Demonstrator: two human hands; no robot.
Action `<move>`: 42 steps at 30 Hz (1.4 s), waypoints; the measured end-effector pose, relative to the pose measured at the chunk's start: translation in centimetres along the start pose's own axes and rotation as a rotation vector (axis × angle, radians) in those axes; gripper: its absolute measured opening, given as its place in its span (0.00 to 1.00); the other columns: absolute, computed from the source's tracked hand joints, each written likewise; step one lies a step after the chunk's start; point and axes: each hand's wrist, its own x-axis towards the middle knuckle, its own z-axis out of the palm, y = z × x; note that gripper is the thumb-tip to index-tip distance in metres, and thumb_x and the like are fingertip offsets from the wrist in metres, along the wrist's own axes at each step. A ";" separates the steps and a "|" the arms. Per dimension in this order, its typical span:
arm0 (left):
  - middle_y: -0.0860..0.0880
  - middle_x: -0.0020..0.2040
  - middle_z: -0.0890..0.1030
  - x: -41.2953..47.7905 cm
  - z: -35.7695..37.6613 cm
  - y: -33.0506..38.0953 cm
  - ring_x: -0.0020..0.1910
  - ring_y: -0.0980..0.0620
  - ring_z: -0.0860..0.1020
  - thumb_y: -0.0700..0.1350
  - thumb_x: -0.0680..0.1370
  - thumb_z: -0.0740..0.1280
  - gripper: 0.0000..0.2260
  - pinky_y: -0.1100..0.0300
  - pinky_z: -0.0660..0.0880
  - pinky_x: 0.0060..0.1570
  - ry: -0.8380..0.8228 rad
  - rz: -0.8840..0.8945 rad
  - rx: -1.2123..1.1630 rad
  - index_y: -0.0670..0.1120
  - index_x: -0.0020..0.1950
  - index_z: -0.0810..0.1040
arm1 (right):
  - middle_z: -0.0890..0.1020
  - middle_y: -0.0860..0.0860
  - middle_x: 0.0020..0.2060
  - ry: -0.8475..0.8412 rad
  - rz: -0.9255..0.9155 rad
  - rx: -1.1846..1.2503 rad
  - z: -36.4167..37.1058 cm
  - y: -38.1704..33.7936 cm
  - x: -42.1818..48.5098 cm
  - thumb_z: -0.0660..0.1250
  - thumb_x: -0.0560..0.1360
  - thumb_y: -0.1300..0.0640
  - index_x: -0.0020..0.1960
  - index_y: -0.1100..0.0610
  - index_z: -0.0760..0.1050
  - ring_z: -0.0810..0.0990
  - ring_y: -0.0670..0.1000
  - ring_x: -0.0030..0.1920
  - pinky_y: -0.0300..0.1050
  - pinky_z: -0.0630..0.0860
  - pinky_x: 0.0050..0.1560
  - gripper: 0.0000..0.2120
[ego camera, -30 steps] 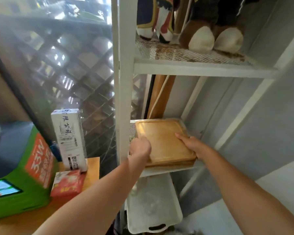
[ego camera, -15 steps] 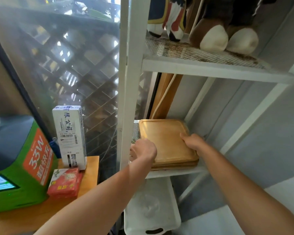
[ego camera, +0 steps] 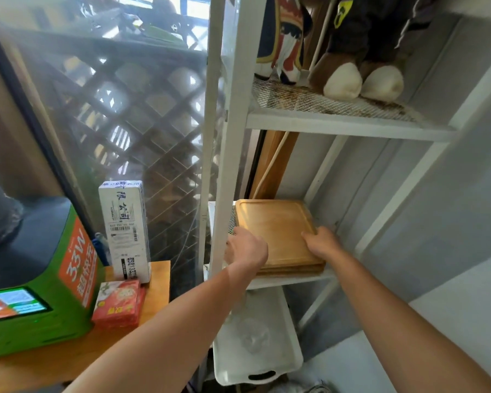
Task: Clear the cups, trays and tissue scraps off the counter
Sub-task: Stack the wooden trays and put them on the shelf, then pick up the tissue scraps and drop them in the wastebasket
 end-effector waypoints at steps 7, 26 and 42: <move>0.40 0.63 0.68 -4.1 -1.0 -2.1 0.61 0.42 0.68 0.48 0.77 0.61 0.18 0.48 0.69 0.62 0.077 0.365 0.199 0.42 0.64 0.66 | 0.70 0.63 0.69 0.330 -0.180 -0.339 1.6 0.7 -5.8 0.62 0.78 0.45 0.67 0.60 0.71 0.69 0.64 0.67 0.57 0.70 0.64 0.24; 0.49 0.43 0.78 -12.8 -15.9 -32.8 0.44 0.44 0.80 0.48 0.73 0.64 0.12 0.52 0.73 0.39 -0.249 0.655 0.517 0.46 0.55 0.72 | 0.80 0.56 0.43 -0.013 -0.183 -0.344 22.0 0.3 -36.8 0.63 0.75 0.50 0.40 0.55 0.74 0.79 0.59 0.48 0.46 0.71 0.41 0.10; 0.43 0.52 0.81 -12.7 -43.9 -60.3 0.52 0.41 0.80 0.52 0.74 0.61 0.13 0.52 0.74 0.44 0.091 0.194 0.510 0.45 0.51 0.75 | 0.83 0.55 0.50 -0.366 -0.708 -0.406 45.2 -25.8 -54.7 0.62 0.75 0.48 0.44 0.53 0.77 0.80 0.59 0.50 0.47 0.74 0.43 0.10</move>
